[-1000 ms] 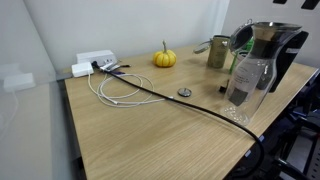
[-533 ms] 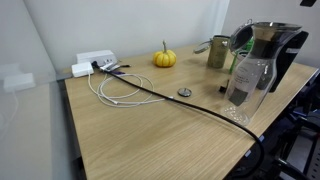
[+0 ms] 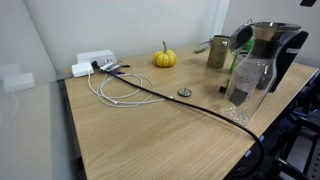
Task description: Move the bottle of water to the left side of the table
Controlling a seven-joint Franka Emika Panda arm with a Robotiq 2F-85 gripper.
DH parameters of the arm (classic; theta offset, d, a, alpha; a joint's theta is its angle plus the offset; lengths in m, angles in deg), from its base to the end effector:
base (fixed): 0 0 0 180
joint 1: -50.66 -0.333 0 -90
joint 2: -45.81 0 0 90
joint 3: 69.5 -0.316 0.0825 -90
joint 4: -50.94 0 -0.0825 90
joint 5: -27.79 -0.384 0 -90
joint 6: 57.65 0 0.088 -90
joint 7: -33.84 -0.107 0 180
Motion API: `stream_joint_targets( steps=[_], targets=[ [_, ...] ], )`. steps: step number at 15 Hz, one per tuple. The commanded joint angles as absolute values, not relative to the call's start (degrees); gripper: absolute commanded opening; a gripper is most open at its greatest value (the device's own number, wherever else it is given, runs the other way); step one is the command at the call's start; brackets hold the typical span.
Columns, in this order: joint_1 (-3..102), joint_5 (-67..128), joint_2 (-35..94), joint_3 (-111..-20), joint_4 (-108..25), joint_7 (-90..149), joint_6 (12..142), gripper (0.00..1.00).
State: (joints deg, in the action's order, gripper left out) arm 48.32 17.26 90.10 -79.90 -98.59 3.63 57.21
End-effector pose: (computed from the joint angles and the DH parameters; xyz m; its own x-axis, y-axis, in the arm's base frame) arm 0.3265 0.0893 0.5001 0.9086 -0.4021 0.1133 -0.3885 -0.9130 -0.1245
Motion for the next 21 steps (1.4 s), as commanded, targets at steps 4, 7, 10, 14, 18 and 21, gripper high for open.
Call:
stream_joint_targets(
  steps=[4,7,10,14,18,21],
  targets=[
    [52.26,17.25,89.74,-80.92,-97.82,-0.66,58.85,1.00],
    [57.19,19.87,89.29,-80.43,-96.95,-5.95,63.58,1.00],
    [63.50,25.00,88.77,-80.27,-95.96,-11.01,67.54,1.00],
    [71.59,33.35,88.03,-79.83,-94.76,-18.90,69.31,1.00],
    [77.77,41.08,86.87,-79.66,-93.90,-29.18,67.51,1.00],
    [79.59,44.88,85.60,-78.94,-94.12,-36.20,65.21,1.00]
  ],
)
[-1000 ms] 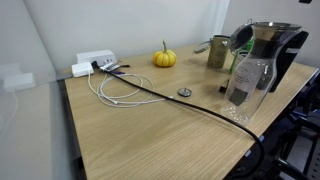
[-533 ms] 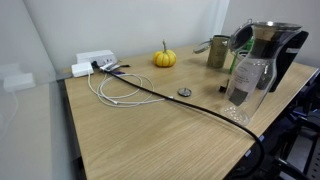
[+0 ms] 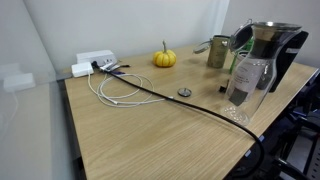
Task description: Move the bottle of water to the left side of the table
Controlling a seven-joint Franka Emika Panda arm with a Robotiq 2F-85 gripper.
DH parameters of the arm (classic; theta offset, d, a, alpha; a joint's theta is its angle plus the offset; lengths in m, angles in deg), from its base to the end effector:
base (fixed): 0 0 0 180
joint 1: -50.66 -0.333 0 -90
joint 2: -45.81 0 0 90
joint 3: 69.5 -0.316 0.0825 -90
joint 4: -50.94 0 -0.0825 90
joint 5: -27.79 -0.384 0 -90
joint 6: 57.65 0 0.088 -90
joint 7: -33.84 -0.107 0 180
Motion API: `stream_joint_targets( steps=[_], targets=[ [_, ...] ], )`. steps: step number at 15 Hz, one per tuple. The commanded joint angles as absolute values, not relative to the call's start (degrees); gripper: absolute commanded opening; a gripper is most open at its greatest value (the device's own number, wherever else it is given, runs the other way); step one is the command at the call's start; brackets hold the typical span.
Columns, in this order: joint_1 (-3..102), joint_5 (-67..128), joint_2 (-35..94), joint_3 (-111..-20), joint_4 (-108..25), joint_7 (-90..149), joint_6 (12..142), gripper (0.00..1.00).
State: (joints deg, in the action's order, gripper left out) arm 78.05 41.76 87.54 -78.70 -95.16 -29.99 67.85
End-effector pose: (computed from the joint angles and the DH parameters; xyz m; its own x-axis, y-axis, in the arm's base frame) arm 0.3474 -0.1157 0.5387 0.1678 -0.8809 0.4426 -0.9573 -0.2528 -0.1402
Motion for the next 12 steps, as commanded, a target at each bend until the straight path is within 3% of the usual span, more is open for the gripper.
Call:
stream_joint_targets(
  steps=[1,12],
  targets=[
    [79.83,45.95,85.09,-78.57,-94.34,-38.27,64.43,1.00],
    [75.42,46.70,79.95,-70.34,-96.88,-44.02,59.99,1.00]
  ],
)
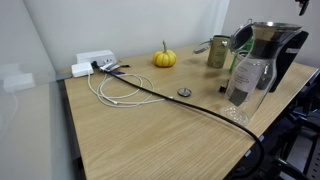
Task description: Move the bottle of water to the left side of the table
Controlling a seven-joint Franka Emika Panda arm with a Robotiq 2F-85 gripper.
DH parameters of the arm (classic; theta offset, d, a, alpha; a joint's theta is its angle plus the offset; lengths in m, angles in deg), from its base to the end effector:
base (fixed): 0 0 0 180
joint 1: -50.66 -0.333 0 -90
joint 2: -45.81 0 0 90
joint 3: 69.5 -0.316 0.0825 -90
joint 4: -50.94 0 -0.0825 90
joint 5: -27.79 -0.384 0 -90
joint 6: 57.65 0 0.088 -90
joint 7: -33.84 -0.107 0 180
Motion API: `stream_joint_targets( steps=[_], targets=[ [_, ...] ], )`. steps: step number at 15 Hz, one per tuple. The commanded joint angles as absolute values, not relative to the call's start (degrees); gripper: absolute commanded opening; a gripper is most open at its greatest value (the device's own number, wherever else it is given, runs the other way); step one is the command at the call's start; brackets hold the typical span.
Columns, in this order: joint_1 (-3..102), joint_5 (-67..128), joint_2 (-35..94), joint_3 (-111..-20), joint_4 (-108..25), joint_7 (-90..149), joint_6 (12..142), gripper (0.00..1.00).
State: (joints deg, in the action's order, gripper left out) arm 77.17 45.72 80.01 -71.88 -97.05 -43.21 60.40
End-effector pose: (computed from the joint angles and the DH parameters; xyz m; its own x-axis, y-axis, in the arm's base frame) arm 0.3329 -0.1666 0.4637 -0.0572 -0.9499 0.3072 -0.9976 0.0664 0.0197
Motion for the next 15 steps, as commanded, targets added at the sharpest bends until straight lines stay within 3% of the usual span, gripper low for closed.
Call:
stream_joint_targets(
  steps=[1,15],
  targets=[
    [75.17,46.68,79.98,-70.13,-96.86,-43.96,60.00,1.00],
    [74.80,45.68,77.46,-69.84,-95.33,-46.80,61.36,1.00]
  ],
)
